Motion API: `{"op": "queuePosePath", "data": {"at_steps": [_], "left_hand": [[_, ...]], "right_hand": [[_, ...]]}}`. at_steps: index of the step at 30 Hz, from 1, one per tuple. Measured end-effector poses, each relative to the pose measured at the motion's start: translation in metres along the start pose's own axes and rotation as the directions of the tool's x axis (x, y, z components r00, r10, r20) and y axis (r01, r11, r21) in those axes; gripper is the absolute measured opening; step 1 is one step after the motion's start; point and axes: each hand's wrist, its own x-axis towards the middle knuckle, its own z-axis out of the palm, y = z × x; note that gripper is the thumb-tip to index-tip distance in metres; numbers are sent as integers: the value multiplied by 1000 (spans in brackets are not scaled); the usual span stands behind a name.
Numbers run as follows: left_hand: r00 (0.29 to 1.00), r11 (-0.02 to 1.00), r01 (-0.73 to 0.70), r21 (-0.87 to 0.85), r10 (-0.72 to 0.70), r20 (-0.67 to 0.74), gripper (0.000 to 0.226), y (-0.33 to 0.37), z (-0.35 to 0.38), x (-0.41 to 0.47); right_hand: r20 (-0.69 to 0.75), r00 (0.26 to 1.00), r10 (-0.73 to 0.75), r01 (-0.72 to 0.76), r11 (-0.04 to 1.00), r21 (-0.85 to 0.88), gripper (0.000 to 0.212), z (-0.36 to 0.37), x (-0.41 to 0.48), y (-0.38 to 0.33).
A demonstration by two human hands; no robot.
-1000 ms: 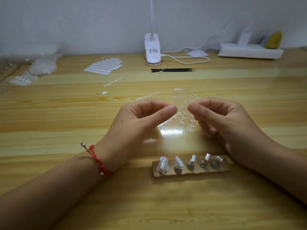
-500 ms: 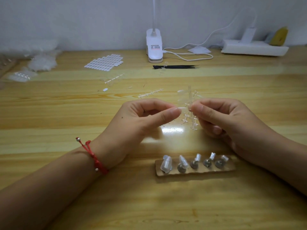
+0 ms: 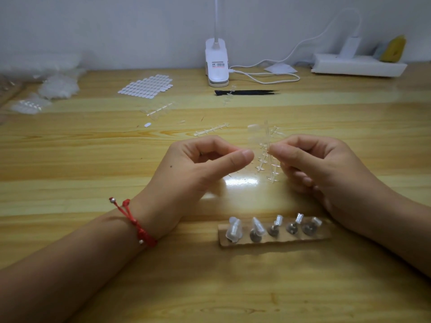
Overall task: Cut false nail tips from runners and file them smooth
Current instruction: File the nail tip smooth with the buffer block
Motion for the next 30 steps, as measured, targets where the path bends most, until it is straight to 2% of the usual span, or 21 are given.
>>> {"op": "queuePosePath", "data": {"at_steps": [5,12,15,17,18,20,21,23,25,28,30], "left_hand": [[998,999,-44,-16,43,-50,11,2,2,0],[998,998,-44,53,41,56,14,-4,-1,0],[995,996,-84,-5,84,58,6,-1,1,-1],[977,976,-210,60,212,-31,9,-1,0,-3],[940,928,-321,189,337,-56,11,-2,-1,-5],[850,773,-483,410,527,7,10,-2,0,-10],[833,744,-510,431,553,31,9,-2,3,-12],[858,777,-481,407,512,35,9,-2,5,-13],[911,857,-391,335,411,12,9,-3,7,-10],[968,953,-248,173,253,-6,10,-3,5,-5],[977,969,-211,128,212,4,12,-4,5,-4]], "right_hand": [[-56,998,23,-20,999,49,19,-1,1,0],[-59,998,17,-15,1000,24,21,0,0,2],[-66,998,-10,8,1000,-23,24,-1,-1,1],[-39,997,-69,62,986,-157,22,1,-4,-1],[-23,996,-90,83,973,-215,21,4,-5,-3],[-11,995,-94,89,965,-245,27,4,-6,-4],[-14,997,-72,68,981,-179,27,3,-4,-2],[4,1000,8,-8,996,92,27,0,1,0],[33,999,37,-45,966,253,43,-2,4,-1],[59,998,-6,-7,975,222,49,-3,3,1],[72,997,-39,28,988,153,41,-3,2,4]]}}
